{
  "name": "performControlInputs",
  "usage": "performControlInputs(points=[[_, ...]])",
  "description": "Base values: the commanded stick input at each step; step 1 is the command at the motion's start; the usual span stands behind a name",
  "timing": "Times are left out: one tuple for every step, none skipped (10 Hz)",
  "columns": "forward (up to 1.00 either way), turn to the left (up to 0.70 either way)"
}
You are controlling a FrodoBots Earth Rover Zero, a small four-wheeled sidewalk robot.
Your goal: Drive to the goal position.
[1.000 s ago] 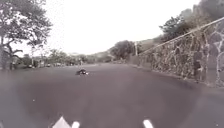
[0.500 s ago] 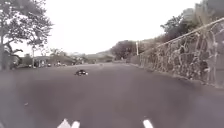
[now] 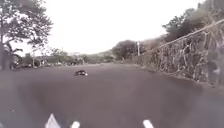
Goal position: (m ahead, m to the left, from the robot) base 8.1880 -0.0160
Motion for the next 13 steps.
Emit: performControlInputs(points=[[0.50,0.00],[0.50,0.00],[0.50,0.00],[0.50,0.00],[0.50,0.00],[0.50,0.00],[0.50,0.00],[0.50,0.00],[0.50,0.00],[0.50,0.00],[0.50,0.00],[0.50,0.00],[0.50,0.00]])
